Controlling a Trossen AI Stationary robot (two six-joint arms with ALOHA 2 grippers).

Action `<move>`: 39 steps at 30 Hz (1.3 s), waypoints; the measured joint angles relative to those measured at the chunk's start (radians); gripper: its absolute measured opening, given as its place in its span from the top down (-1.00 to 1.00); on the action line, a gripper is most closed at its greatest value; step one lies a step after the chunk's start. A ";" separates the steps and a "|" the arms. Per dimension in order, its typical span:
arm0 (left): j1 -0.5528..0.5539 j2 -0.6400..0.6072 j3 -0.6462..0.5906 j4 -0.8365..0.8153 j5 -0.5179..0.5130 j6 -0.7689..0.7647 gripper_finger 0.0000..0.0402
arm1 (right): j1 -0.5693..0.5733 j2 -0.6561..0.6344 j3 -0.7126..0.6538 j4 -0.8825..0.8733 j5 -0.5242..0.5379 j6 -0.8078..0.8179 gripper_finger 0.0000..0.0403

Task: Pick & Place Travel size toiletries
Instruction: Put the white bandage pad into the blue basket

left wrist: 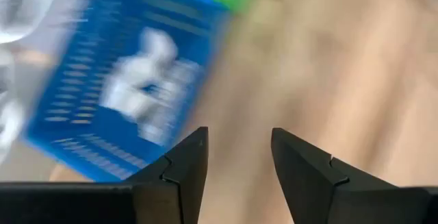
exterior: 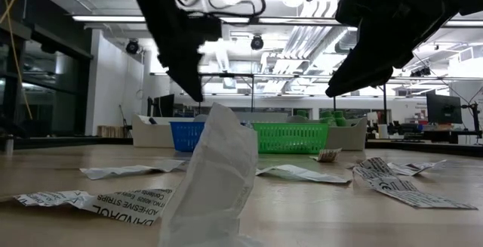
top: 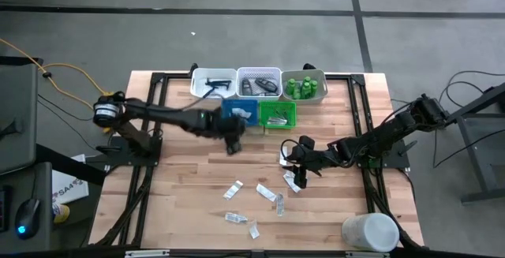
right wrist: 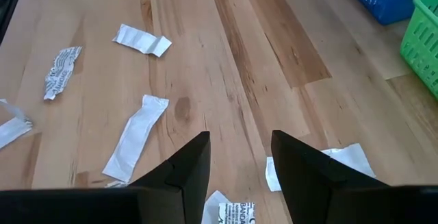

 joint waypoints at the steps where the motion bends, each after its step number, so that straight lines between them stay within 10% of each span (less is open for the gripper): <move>1: -0.031 0.000 0.000 -0.022 0.014 0.030 0.21 | 0.000 0.000 0.000 0.000 0.000 0.000 0.26; 12: -0.300 0.017 0.000 -0.019 0.192 0.460 0.18 | 0.000 0.000 0.000 -0.003 -0.005 -0.023 0.26; 24: -0.396 0.204 -0.001 0.129 0.263 0.623 -0.42 | 0.000 0.000 0.000 0.003 -0.034 0.027 0.26; 39: -0.393 0.299 0.003 0.151 0.328 0.596 -0.22 | 0.045 0.000 0.000 0.026 -0.001 0.060 0.26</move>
